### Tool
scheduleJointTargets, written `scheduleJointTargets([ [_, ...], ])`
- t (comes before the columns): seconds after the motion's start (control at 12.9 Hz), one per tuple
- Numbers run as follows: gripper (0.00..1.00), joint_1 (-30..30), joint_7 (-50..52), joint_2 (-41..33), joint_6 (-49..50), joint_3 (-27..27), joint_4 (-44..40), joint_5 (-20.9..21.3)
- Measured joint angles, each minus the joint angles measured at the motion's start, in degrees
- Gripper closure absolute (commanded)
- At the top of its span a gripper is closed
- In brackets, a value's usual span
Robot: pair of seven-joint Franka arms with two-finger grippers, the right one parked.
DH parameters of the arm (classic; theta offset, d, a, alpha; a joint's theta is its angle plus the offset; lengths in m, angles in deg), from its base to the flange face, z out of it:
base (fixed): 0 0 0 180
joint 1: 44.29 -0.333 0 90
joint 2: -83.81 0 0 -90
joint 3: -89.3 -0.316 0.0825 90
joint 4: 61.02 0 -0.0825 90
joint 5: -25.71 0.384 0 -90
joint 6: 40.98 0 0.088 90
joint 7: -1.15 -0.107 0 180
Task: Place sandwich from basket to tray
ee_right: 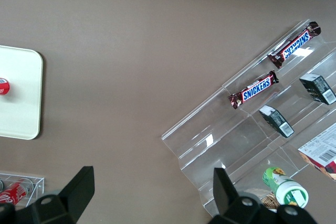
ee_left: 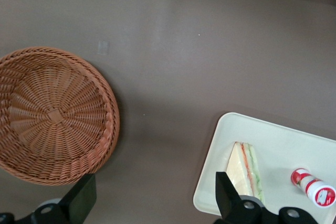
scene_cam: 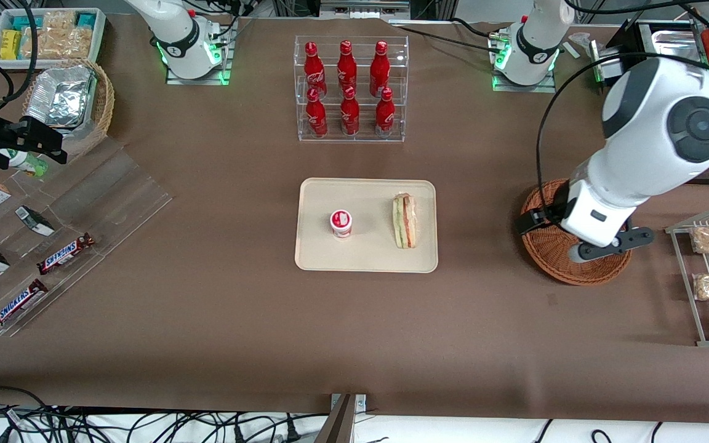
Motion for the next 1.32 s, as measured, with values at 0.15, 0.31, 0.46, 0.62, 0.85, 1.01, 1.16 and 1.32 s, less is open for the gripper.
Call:
scheduleJointTargets([
  [0.15, 0.00, -0.3, -4.5, -2.1, 2.0, -2.3, 0.0, -2.3],
  [0.31, 0.00, 0.6, -10.3, -4.4, 4.5, -6.8, 0.0, -4.9],
  [0.46, 0.00, 3.0, -15.3, -6.2, 6.5, -11.8, 0.0, -6.0],
  [0.62, 0.00, 5.8, -18.4, -7.5, 8.2, -15.7, 0.0, -6.3],
  [0.85, 0.00, 11.4, -22.2, -9.7, 11.6, -22.2, 0.0, -6.3],
  [1.01, 0.00, 16.0, -25.0, -11.2, 12.7, -27.4, 0.0, -6.3],
  [1.16, 0.00, 17.8, -26.8, -12.6, 13.6, -29.0, 0.0, -6.3],
  [1.32, 0.00, 18.1, -28.5, -13.5, 14.0, -29.1, 0.1, -6.3],
])
